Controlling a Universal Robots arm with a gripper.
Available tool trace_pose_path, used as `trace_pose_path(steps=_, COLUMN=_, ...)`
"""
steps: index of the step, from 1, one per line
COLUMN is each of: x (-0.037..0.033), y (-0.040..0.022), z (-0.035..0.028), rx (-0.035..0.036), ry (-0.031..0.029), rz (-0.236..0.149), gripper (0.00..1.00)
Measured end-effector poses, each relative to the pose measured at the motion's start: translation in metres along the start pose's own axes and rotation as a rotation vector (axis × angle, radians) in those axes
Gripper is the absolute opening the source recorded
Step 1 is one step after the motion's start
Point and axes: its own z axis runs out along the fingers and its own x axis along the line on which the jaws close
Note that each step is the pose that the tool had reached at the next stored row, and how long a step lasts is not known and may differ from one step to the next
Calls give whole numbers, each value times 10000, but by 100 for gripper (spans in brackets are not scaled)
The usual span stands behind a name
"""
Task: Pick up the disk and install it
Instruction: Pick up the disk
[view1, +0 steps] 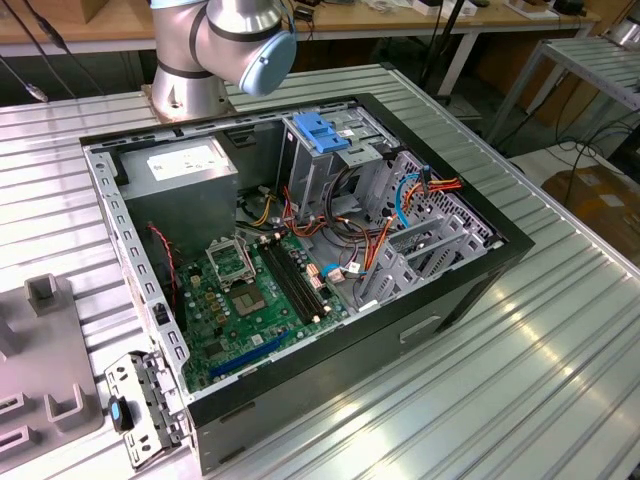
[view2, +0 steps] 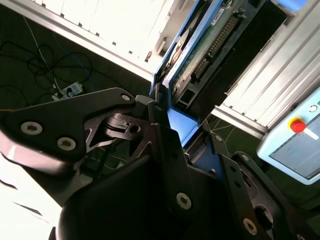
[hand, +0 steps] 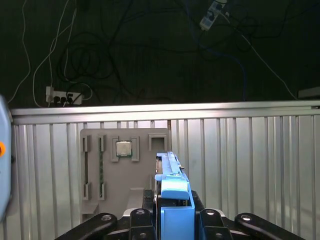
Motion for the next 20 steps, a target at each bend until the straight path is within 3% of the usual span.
trace_pose_path(steps=17, x=0, y=-9, z=-55, rx=-3, ry=-21, rz=1, gripper=37)
trace_pose_path(steps=20, x=0, y=-38, z=-59, rx=-24, ry=-32, rz=1, gripper=37)
